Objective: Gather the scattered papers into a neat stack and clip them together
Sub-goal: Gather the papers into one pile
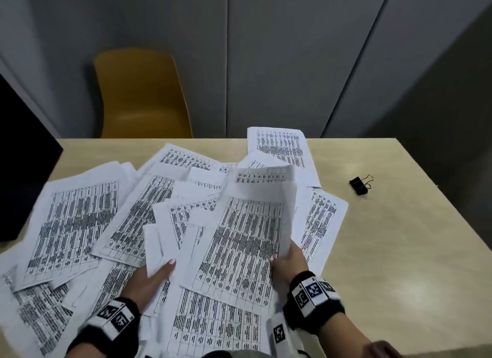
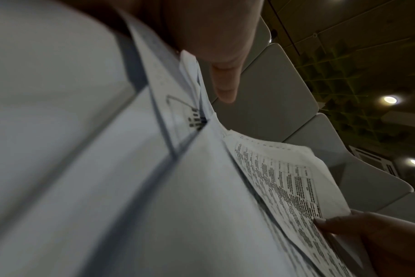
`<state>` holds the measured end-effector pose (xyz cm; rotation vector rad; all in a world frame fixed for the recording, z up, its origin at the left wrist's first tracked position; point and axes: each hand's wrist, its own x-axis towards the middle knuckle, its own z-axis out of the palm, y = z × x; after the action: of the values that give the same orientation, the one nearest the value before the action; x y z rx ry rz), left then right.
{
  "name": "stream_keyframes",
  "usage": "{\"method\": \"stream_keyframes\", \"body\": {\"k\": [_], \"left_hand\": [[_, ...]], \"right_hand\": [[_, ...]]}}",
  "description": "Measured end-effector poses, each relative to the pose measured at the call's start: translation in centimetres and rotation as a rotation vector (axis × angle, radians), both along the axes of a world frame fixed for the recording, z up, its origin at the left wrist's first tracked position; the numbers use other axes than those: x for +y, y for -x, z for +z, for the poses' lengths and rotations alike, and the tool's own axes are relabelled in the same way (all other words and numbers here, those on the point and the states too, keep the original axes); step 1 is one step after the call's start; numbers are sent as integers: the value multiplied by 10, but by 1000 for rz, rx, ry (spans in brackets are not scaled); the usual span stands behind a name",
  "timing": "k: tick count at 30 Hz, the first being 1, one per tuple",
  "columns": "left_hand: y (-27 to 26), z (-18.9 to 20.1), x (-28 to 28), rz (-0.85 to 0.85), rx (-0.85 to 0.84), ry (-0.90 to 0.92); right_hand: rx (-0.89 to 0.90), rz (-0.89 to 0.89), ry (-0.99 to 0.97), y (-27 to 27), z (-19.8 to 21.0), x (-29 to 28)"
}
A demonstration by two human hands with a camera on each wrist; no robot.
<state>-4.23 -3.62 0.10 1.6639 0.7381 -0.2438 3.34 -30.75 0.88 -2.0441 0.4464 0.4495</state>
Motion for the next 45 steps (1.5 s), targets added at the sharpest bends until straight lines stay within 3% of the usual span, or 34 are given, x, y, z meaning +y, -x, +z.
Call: {"method": "stream_keyframes", "body": {"k": [4, 9, 12, 16, 19, 22, 27, 30, 35, 45], "left_hand": [[1, -7, 5, 3, 4, 5], [2, -14, 8, 7, 37, 12], [1, -18, 10, -9, 37, -27], [5, -20, 10, -37, 66, -57], [9, -18, 11, -12, 76, -38], [8, -17, 11, -14, 50, -37], [6, -20, 12, 14, 77, -50], [7, -23, 13, 19, 78, -56], [3, -17, 9, 21, 63, -36], [3, -1, 1, 17, 80, -79]], "right_hand": [[73, 257, 119, -6, -1, 7], [-47, 263, 159, -11, 2, 16], [-5, 413, 184, -8, 2, 19], [-75, 280, 108, -34, 4, 5], [-165, 240, 325, -79, 1, -24], [-132, 275, 502, -122, -1, -50], [-151, 343, 676, -179, -13, -75], [-35, 387, 673, -193, -10, -82], [-69, 492, 688, -174, -15, -86], [-183, 646, 617, -39, -7, -70]]}}
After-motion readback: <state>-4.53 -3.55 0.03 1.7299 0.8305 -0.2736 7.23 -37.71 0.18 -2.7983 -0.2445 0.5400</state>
